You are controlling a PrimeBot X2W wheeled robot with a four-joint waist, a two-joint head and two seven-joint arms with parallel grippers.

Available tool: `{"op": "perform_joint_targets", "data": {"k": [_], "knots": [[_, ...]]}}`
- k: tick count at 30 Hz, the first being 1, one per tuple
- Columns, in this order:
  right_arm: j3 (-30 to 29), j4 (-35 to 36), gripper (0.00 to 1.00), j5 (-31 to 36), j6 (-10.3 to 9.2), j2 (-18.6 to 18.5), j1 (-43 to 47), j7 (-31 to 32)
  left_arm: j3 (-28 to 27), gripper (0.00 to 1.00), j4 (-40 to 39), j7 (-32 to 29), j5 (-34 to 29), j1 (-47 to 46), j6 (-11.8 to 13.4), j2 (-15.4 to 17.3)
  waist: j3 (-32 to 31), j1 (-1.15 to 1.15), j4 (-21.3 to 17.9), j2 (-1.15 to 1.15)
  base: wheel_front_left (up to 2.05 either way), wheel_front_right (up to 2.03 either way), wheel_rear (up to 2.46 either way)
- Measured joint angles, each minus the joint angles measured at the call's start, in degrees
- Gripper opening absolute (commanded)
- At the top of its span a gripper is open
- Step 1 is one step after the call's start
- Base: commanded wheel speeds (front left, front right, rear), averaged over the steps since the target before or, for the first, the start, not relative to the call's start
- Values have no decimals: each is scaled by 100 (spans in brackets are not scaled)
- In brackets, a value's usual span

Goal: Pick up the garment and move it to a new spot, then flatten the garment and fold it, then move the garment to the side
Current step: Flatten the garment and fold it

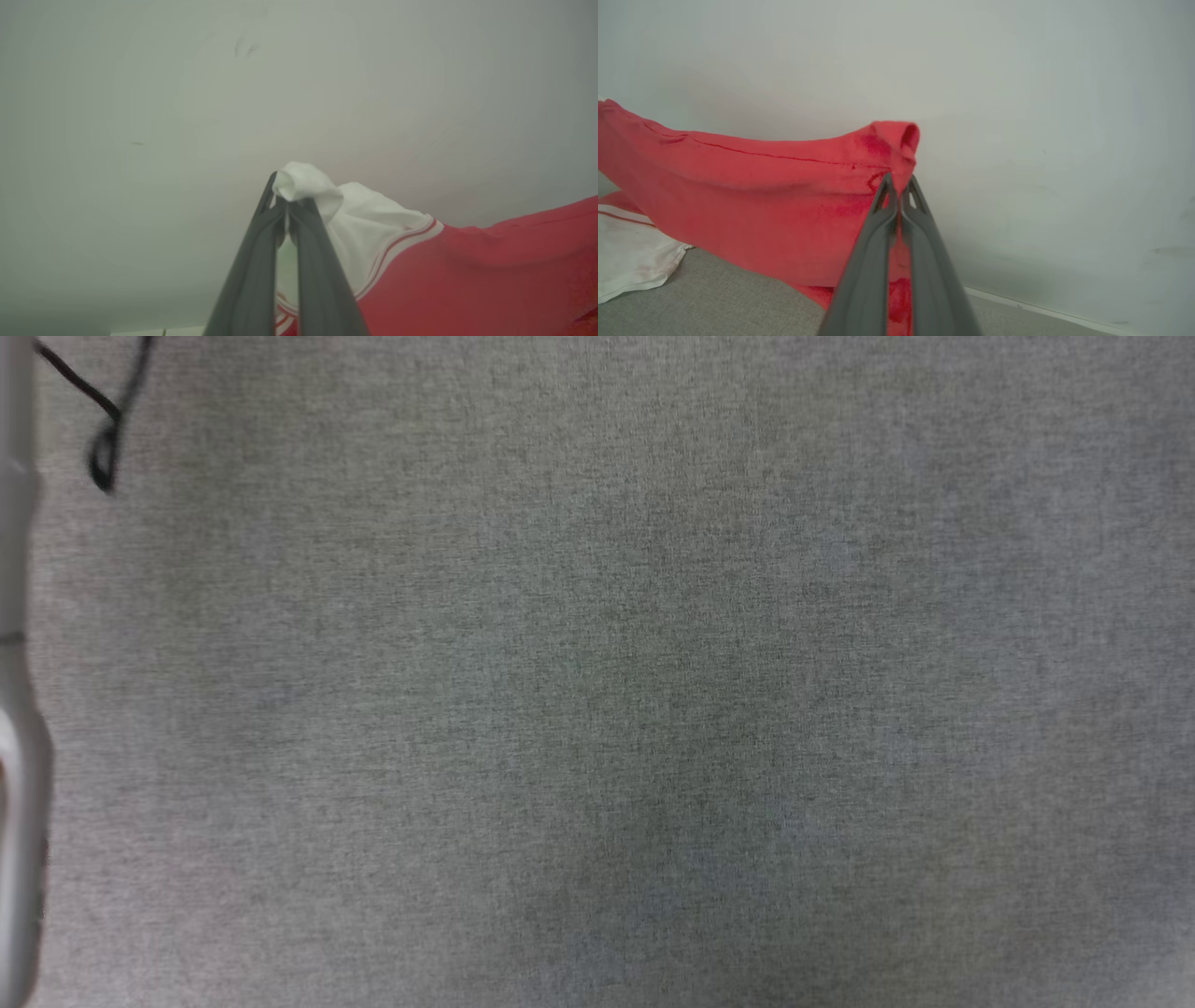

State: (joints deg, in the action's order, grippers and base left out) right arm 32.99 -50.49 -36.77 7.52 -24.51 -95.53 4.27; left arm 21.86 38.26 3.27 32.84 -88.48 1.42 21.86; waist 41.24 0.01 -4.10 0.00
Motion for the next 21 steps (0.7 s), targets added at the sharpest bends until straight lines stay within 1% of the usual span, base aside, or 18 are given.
{"op": "perform_joint_targets", "data": {"k": [4,7,13,18,21], "knots": [[357,-129,0,-194,0,-14,526,-132,-74,0,159,268,229,656,-94,-65,-210,0,40,0,0,0,0],[532,-93,0,-438,0,-127,1000,-253,-178,0,194,467,416,1259,-144,-74,-451,0,68,0,0,0,0],[781,134,0,-951,0,-220,2463,-608,-344,0,76,824,748,2934,-192,-5,-1161,-1,96,0,0,0,0],[859,354,0,-1229,1,-260,3643,-845,-500,0,-450,913,982,4411,-35,152,-1860,-2,99,0,0,0,0],[835,516,0,-1389,3,-324,4245,-917,-583,0,-967,955,1065,5285,163,247,-2265,-2,97,0,0,0,0]]}}
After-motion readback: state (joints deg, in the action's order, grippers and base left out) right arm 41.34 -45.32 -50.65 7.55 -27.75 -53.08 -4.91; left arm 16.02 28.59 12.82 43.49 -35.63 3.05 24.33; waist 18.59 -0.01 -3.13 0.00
